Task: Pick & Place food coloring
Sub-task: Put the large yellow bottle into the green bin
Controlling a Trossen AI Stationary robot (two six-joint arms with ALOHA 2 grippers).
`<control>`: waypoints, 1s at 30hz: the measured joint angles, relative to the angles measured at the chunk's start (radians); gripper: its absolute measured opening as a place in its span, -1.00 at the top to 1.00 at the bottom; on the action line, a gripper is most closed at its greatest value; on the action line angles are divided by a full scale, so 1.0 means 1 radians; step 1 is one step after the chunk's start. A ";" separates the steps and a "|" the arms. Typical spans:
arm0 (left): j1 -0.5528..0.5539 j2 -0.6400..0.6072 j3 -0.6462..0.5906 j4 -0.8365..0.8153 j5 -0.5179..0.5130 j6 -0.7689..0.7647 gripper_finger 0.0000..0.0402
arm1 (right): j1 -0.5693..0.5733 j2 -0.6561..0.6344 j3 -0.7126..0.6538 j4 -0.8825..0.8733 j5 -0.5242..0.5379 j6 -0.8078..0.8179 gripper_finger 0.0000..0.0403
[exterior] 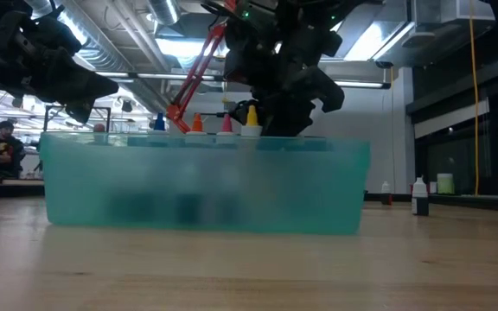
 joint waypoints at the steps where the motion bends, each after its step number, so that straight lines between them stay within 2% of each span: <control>1: 0.000 0.000 0.000 0.000 0.000 0.000 0.95 | 0.000 0.000 0.000 0.000 0.002 0.000 0.26; 13: 0.000 0.000 0.000 0.000 0.000 0.000 0.94 | 0.000 0.002 -0.002 -0.011 0.009 0.033 0.07; 30: 0.000 0.000 0.000 0.000 0.000 0.000 0.94 | 0.000 -0.053 -0.001 -0.050 0.074 0.048 0.06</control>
